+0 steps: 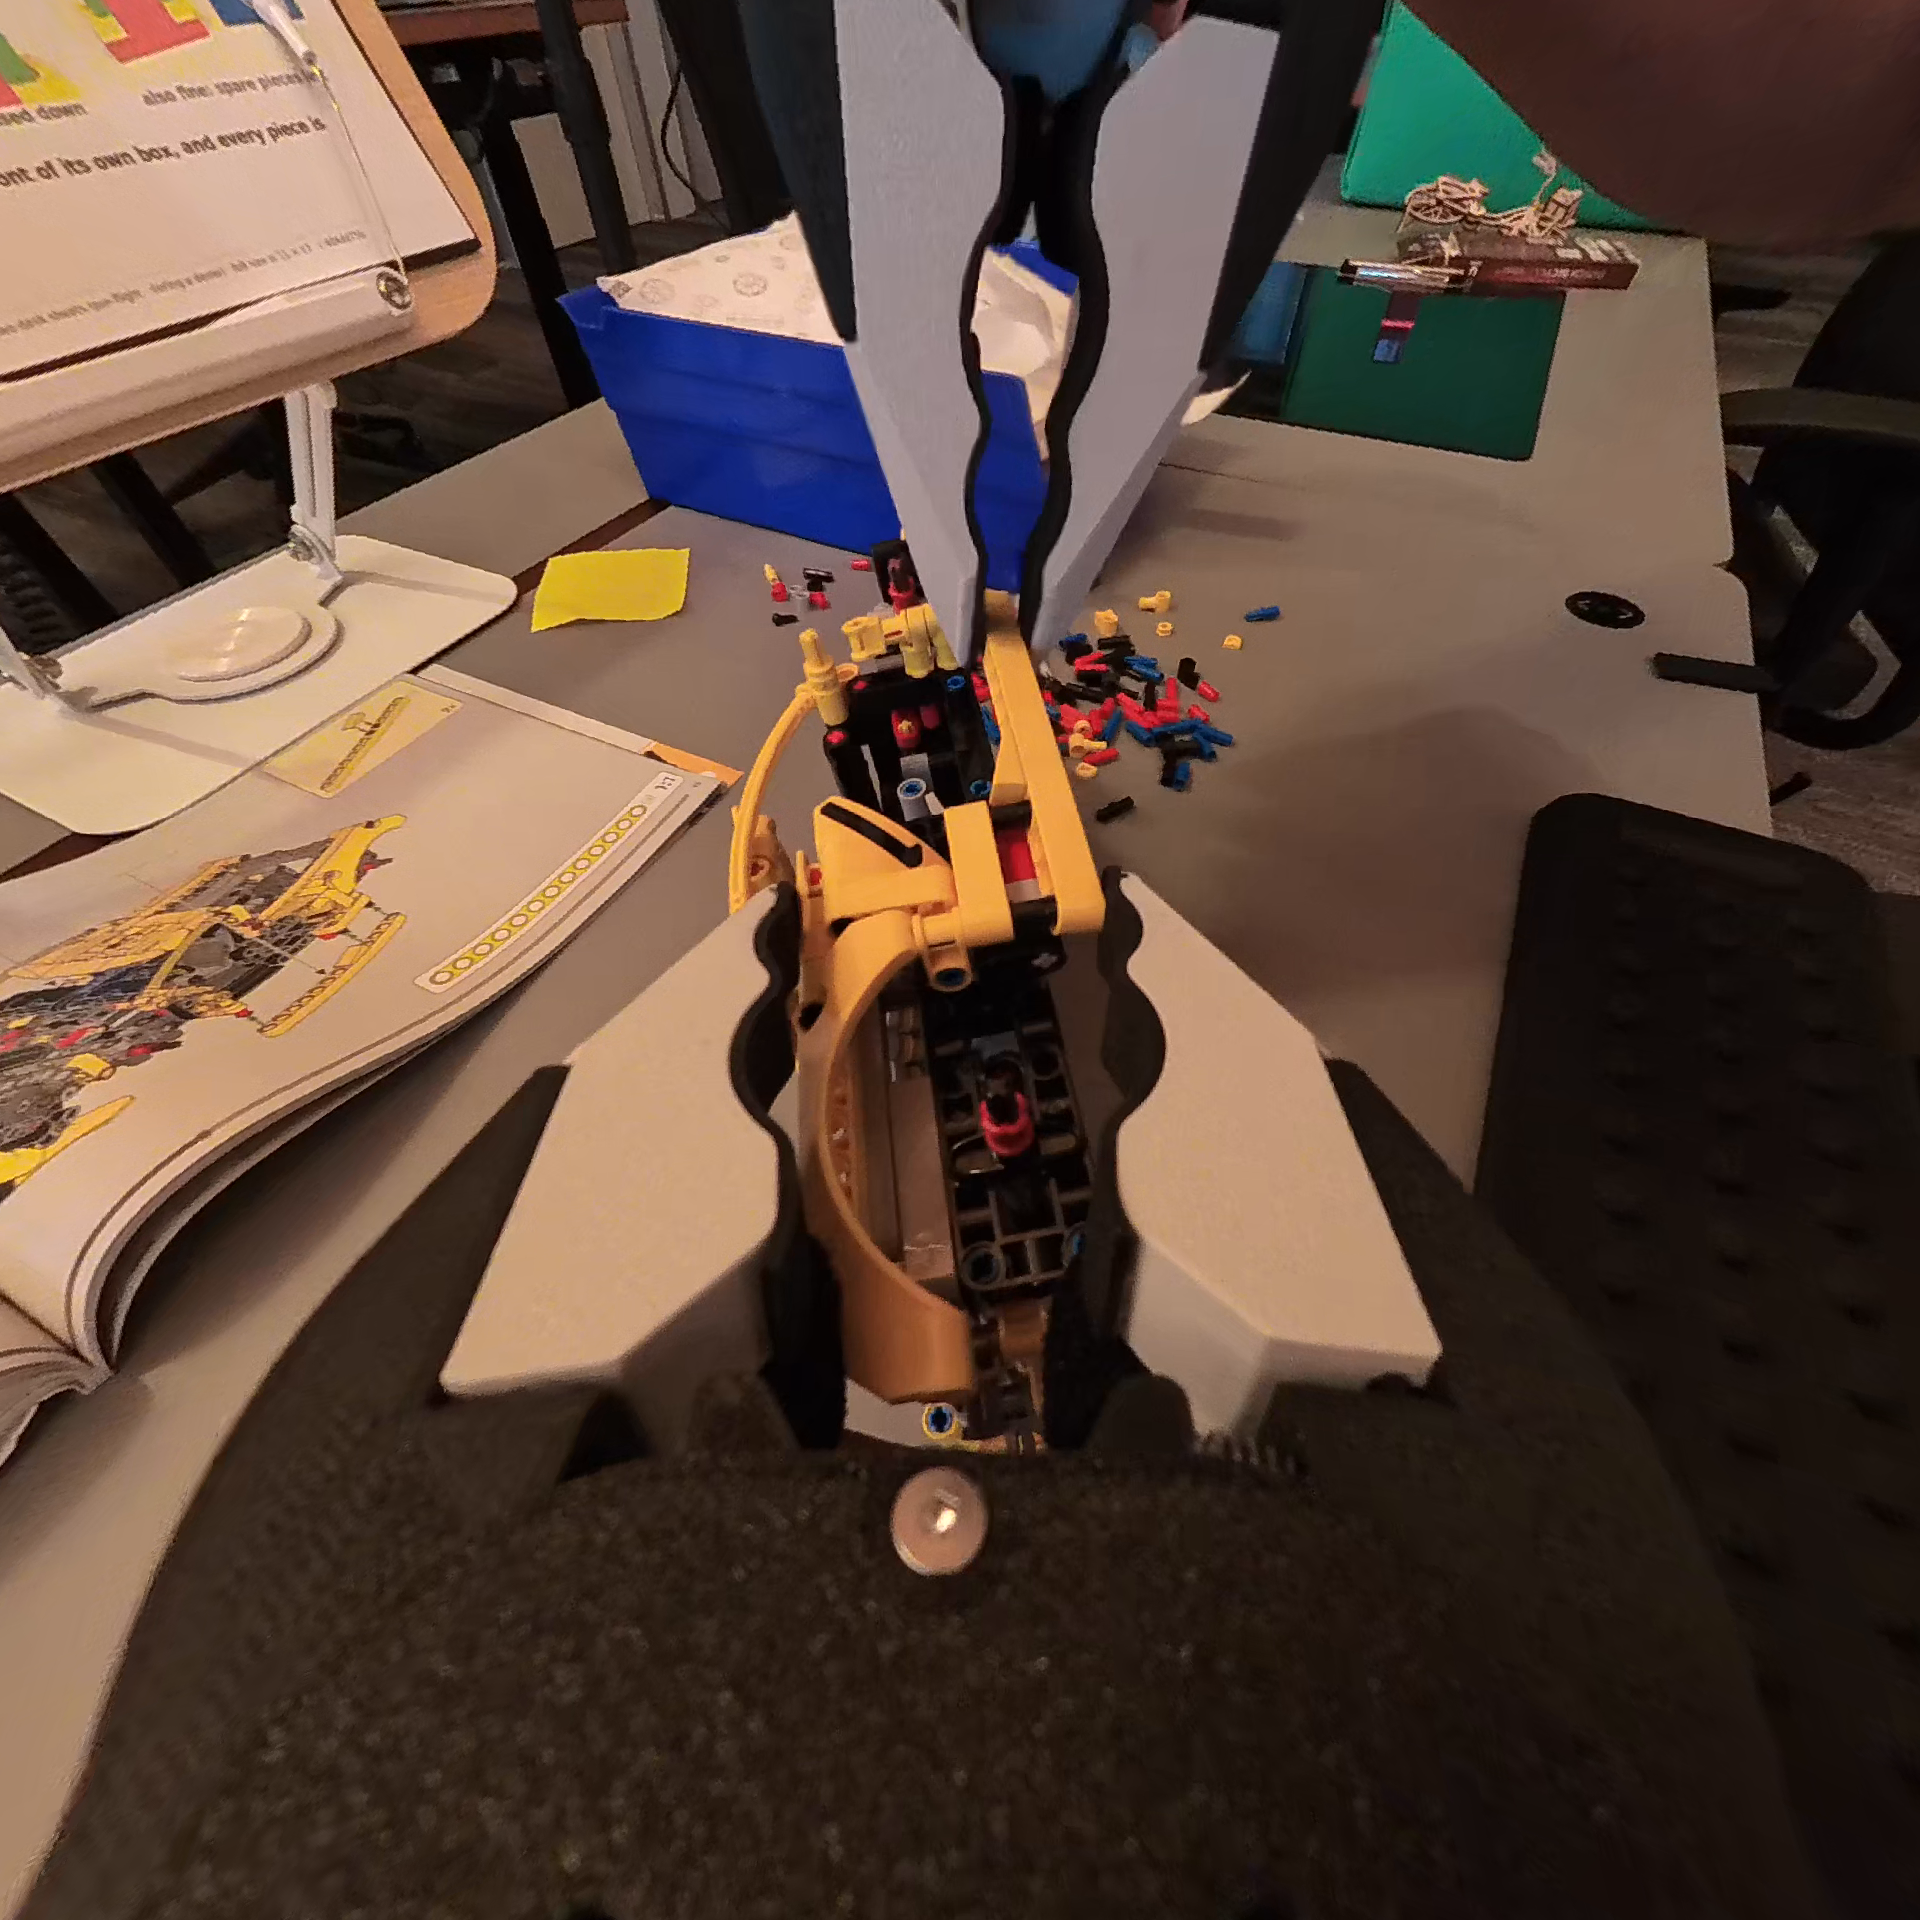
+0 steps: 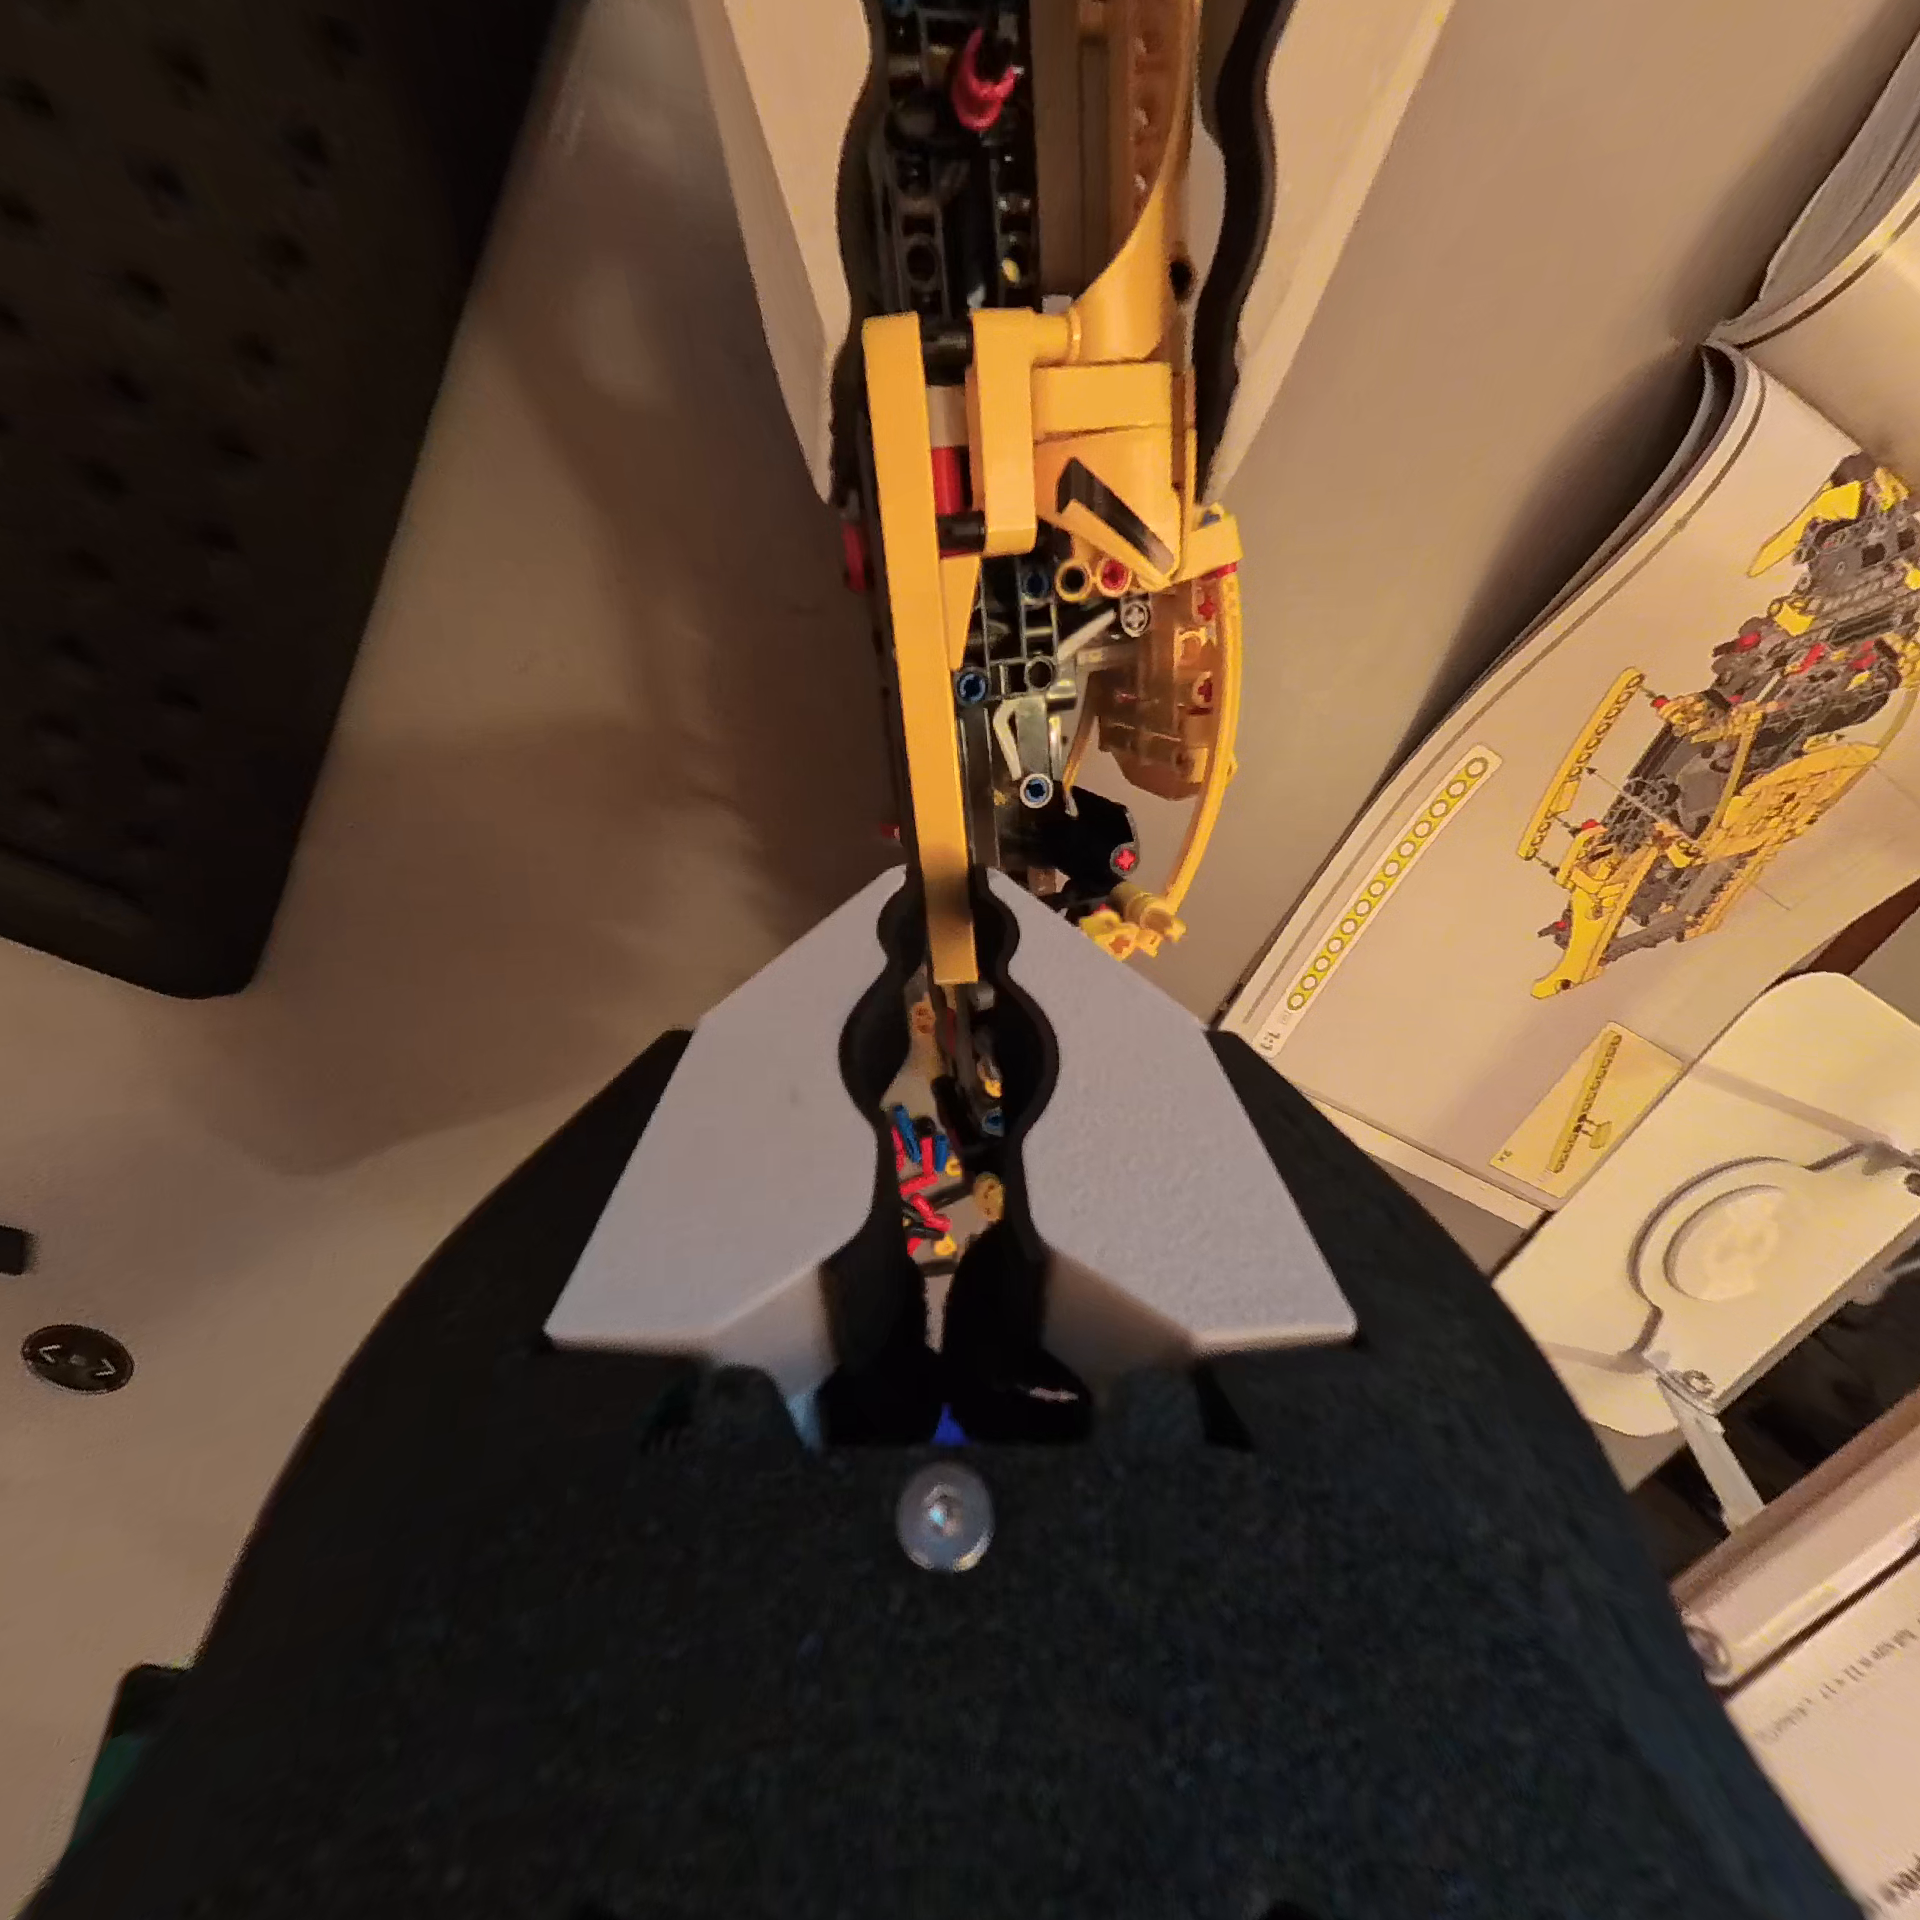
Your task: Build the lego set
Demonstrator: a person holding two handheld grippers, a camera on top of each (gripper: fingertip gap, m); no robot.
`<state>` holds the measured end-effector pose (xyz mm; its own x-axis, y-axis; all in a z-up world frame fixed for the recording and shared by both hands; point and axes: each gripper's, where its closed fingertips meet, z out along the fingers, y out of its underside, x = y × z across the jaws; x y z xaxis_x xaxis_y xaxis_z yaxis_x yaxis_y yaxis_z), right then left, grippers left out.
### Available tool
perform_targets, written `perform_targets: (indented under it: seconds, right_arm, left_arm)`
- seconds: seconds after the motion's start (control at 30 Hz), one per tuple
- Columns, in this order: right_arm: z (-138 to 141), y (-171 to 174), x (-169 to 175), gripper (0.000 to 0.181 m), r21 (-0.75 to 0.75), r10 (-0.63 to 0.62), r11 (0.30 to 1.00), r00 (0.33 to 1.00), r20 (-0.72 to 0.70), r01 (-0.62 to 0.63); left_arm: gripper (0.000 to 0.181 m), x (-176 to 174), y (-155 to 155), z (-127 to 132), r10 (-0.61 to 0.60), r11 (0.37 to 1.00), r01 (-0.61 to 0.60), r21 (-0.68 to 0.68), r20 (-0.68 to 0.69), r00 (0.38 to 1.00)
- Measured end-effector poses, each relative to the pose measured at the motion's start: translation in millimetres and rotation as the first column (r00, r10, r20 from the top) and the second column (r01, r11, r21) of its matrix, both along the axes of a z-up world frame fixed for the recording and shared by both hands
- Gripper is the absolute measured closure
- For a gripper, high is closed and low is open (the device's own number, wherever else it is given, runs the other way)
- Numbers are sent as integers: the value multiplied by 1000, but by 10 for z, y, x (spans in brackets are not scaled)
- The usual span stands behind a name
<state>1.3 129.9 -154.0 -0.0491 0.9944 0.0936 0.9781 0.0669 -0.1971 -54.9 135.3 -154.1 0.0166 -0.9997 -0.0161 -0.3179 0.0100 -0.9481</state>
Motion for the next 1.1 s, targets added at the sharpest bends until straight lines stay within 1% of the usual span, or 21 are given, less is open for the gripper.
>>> perform_targets:
  seconds: [0.03,0.1,0.13,0.27,0.33,0.47,0.57,0.6,0.63,0.67,0.8,0.87,0.9,1.1]
  right_arm:
    - [0,22,0,172,1,-12,1000,1000,-8,12]
    - [4,120,2,145,51,-33,998,999,-28,35]
    - [7,144,3,139,66,-34,997,999,-39,37]
    - [27,197,11,128,105,-19,994,998,-56,25]
    - [25,201,62,129,95,-28,995,999,-38,32]
    - [5,167,114,131,25,-55,998,998,-14,55]
    - [6,167,123,132,14,-38,999,999,0,38]
    - [21,179,128,134,23,-35,999,999,10,34]
    - [40,176,129,142,34,-26,999,999,18,26]
    - [51,179,117,145,51,-15,999,1000,16,14]
    - [23,160,106,142,56,10,998,1000,11,-11]
    - [31,157,115,134,43,2,999,1000,10,-2]
    - [22,150,124,133,35,3,999,1000,18,-3]
    - [-27,107,128,135,-8,27,1000,998,55,-27]
  left_arm:
    - [123,0,3,-1,4,1000,-4,1,0,1000]
    - [124,3,-9,-8,1,1000,-1,21,-5,1000]
    - [124,4,-13,-9,2,1000,-2,31,-9,1000]
    - [123,1,-10,-9,1,1000,0,23,-7,1000]
    - [123,2,-9,-9,0,1000,0,22,-8,1000]
    - [123,3,-26,-8,-7,1000,7,26,-8,1000]
    - [123,4,-22,-5,-6,1000,6,15,-5,1000]
    - [123,1,-9,-4,0,1000,0,6,-3,1000]
    - [123,-4,11,-4,7,1000,-7,-5,0,1000]
    - [123,-10,27,-4,10,1000,-10,-15,1,1000]
    - [124,-16,25,-9,3,1000,-3,-7,-3,1000]
    - [124,-13,3,-9,-7,1000,7,2,-1,1000]
    - [124,-12,-6,-11,-9,1000,9,9,-3,1000]
    - [124,-11,-12,-12,-13,1000,13,9,-5,1000]
